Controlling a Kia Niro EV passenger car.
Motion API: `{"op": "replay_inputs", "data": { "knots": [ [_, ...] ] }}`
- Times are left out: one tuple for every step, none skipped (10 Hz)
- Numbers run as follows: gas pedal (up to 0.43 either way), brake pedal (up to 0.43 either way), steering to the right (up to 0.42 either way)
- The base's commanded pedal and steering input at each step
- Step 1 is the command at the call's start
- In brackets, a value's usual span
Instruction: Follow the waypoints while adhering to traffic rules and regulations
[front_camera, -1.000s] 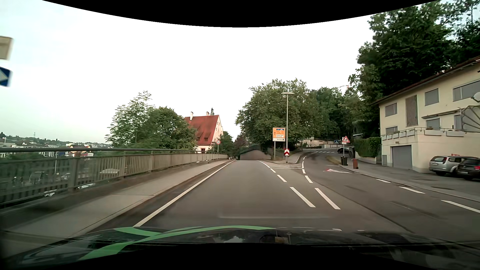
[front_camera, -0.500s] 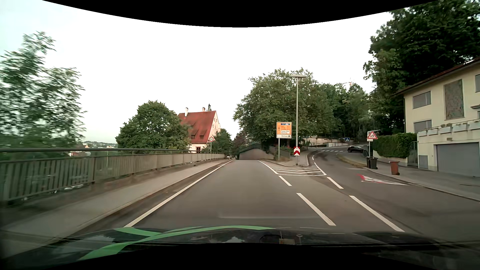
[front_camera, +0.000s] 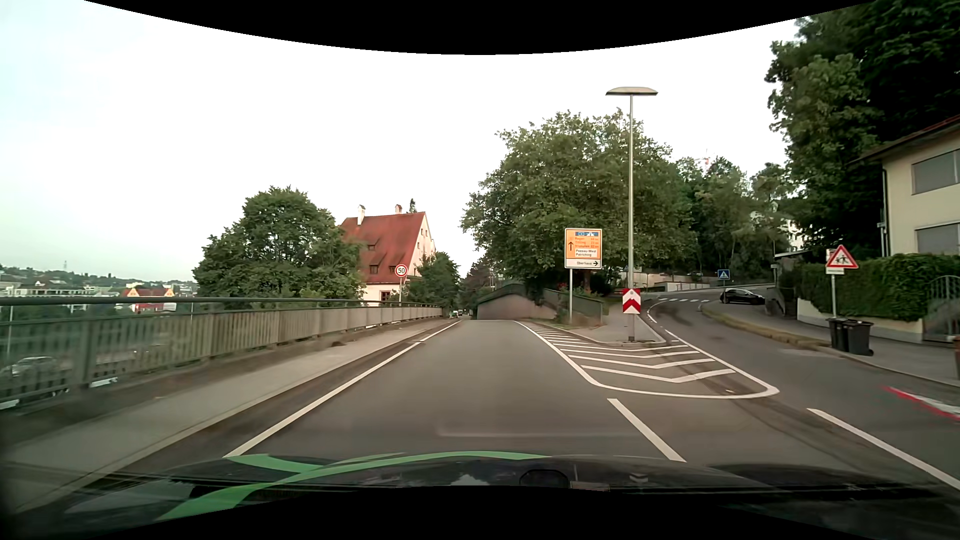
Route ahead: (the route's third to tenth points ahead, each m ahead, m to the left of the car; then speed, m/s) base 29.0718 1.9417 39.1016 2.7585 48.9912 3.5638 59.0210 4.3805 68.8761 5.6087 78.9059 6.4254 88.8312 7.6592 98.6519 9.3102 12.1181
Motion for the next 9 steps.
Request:
{"op": "replay_inputs", "data": {
  "knots": [
    [0.189, 0.0, 0.0],
    [0.189, 0.0, 0.0],
    [0.189, 0.0, -0.001],
    [0.189, 0.0, -0.002],
    [0.189, 0.0, -0.002],
    [0.189, 0.0, -0.002],
    [0.189, 0.0, -0.002],
    [0.189, 0.0, -0.002],
    [0.189, 0.0, -0.003]
  ]
}}
